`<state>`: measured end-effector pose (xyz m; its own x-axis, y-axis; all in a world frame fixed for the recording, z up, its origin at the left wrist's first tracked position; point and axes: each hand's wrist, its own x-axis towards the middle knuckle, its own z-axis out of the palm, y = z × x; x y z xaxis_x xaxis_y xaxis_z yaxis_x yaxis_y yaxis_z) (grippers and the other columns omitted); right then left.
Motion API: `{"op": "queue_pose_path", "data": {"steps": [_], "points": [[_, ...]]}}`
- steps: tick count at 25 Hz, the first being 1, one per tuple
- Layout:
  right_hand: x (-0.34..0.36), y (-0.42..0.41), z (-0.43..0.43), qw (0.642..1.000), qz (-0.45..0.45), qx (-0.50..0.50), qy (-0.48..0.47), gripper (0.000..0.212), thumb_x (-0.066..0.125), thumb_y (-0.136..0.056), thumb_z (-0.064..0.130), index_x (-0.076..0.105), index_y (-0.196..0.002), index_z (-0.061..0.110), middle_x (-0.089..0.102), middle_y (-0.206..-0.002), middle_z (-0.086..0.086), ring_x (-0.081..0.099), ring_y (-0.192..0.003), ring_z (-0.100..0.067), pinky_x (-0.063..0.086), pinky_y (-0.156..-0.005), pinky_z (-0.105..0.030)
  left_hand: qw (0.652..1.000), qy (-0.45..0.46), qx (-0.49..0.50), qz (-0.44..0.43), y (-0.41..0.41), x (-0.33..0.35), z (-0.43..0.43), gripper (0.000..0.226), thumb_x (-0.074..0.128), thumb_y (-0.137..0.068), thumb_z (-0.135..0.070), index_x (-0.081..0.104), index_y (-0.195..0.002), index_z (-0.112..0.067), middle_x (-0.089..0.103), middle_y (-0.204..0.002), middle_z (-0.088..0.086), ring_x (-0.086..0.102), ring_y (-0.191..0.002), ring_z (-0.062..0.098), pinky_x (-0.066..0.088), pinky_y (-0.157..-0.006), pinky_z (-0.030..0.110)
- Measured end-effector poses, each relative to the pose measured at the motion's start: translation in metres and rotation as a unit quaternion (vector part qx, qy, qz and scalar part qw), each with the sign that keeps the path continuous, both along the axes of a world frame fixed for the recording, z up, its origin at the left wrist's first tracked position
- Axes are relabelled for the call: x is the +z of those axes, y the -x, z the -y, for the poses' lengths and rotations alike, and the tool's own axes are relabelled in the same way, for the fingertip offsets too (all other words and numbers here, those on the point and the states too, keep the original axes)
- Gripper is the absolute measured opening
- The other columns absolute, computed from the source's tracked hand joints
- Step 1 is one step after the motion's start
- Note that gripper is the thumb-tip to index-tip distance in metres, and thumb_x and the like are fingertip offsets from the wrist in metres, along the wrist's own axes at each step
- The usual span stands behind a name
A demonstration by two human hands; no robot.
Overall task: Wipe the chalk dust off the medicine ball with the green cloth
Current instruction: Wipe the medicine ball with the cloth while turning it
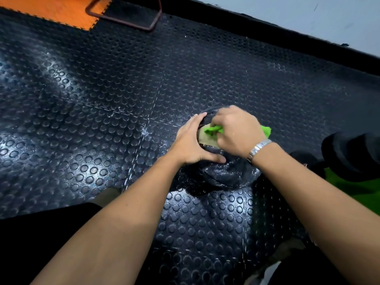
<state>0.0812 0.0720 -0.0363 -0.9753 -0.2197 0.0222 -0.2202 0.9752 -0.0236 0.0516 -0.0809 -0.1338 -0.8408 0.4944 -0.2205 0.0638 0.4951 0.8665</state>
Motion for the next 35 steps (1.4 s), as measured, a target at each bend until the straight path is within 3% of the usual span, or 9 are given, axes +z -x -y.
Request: {"op": "queue_pose_path", "data": {"steps": [4, 8, 12, 15, 19, 24, 27, 29, 35], "points": [[0.003, -0.011, -0.024, 0.998, -0.037, -0.059, 0.008, 0.021, 0.063, -0.07, 0.013, 0.073, -0.087, 0.016, 0.065, -0.086, 0.0, 0.057, -0.088, -0.029, 0.049, -0.064, -0.035, 1.0, 0.013, -0.021, -0.002, 0.002, 0.004, -0.007, 0.156, 0.091, -0.032, -0.079, 0.015, -0.164, -0.047, 0.01, -0.175, -0.012, 0.008, -0.161, 0.021, 0.018, -0.13, 0.055], [-0.011, -0.044, -0.028, 0.997, -0.057, 0.043, 0.014, 0.022, 0.057, -0.066, 0.015, 0.071, -0.082, 0.014, 0.065, -0.085, 0.001, 0.057, -0.081, -0.028, 0.05, -0.058, -0.033, 0.999, 0.022, -0.029, -0.011, 0.004, 0.007, -0.015, 0.156, 0.088, -0.029, -0.08, 0.015, -0.163, -0.048, 0.011, -0.174, -0.015, 0.01, -0.16, 0.023, 0.02, -0.129, 0.056], [-0.008, -0.042, -0.03, 0.994, -0.083, -0.053, 0.046, 0.022, 0.068, -0.061, 0.005, 0.072, -0.081, 0.013, 0.067, -0.087, 0.002, 0.058, -0.082, -0.03, 0.053, -0.058, -0.035, 0.999, 0.027, -0.034, -0.012, 0.005, 0.01, -0.019, 0.154, 0.089, -0.032, -0.078, 0.015, -0.163, -0.048, 0.01, -0.174, -0.015, 0.01, -0.16, 0.022, 0.021, -0.128, 0.056], [-0.017, -0.055, -0.025, 0.997, -0.065, 0.02, 0.022, 0.021, 0.067, -0.06, 0.005, 0.071, -0.079, 0.012, 0.067, -0.086, 0.001, 0.058, -0.079, -0.029, 0.051, -0.054, -0.035, 0.999, 0.025, -0.025, -0.013, 0.007, 0.006, -0.017, 0.154, 0.086, -0.03, -0.078, 0.017, -0.163, -0.046, 0.015, -0.174, -0.012, 0.014, -0.159, 0.023, 0.021, -0.128, 0.054], [0.0, -0.017, -0.013, 0.993, -0.074, -0.093, 0.011, 0.022, 0.058, -0.073, 0.021, 0.074, -0.086, 0.016, 0.066, -0.085, 0.0, 0.056, -0.087, -0.027, 0.044, -0.059, -0.03, 0.999, 0.024, -0.042, -0.024, 0.006, 0.0, -0.014, 0.159, 0.085, -0.028, -0.087, 0.013, -0.164, -0.047, 0.01, -0.175, -0.012, 0.007, -0.161, 0.024, 0.013, -0.131, 0.052], [-0.008, -0.003, 0.017, 0.998, 0.024, 0.035, -0.041, 0.015, 0.06, -0.072, 0.019, 0.068, -0.084, 0.016, 0.064, -0.092, 0.002, 0.042, -0.088, -0.021, 0.048, -0.063, -0.037, 0.998, 0.002, -0.054, -0.035, 0.013, -0.008, -0.007, 0.164, 0.089, -0.022, -0.081, 0.021, -0.164, -0.04, 0.022, -0.172, -0.01, 0.015, -0.158, 0.02, 0.012, -0.131, 0.042], [0.0, 0.011, 0.033, 0.994, 0.027, -0.037, -0.098, 0.02, 0.056, -0.082, 0.022, 0.068, -0.097, 0.017, 0.062, -0.1, 0.003, 0.046, -0.106, -0.022, 0.035, -0.064, -0.032, 0.999, -0.025, -0.022, -0.004, 0.014, -0.016, -0.009, 0.156, 0.093, -0.017, -0.079, 0.039, -0.155, -0.031, 0.044, -0.159, -0.005, 0.036, -0.15, 0.026, 0.033, -0.125, 0.045], [-0.003, 0.013, 0.043, 0.99, 0.046, 0.011, -0.131, 0.023, 0.055, -0.085, 0.023, 0.069, -0.103, 0.017, 0.062, -0.105, 0.002, 0.046, -0.11, -0.022, 0.033, -0.065, -0.033, 0.998, -0.064, -0.02, 0.0, 0.014, -0.02, -0.008, 0.142, 0.094, -0.019, -0.081, 0.047, -0.144, -0.034, 0.056, -0.147, -0.002, 0.05, -0.141, 0.031, 0.045, -0.116, 0.054], [0.005, 0.016, 0.019, 0.994, 0.029, -0.029, -0.103, 0.027, 0.054, -0.085, 0.025, 0.071, -0.105, 0.023, 0.063, -0.103, 0.004, 0.049, -0.104, -0.023, 0.039, -0.066, -0.032, 0.999, 0.008, -0.035, -0.034, 0.012, -0.004, -0.005, 0.161, 0.086, -0.018, -0.087, 0.029, -0.16, -0.036, 0.039, -0.161, -0.013, 0.026, -0.151, 0.022, 0.029, -0.124, 0.056]]}}
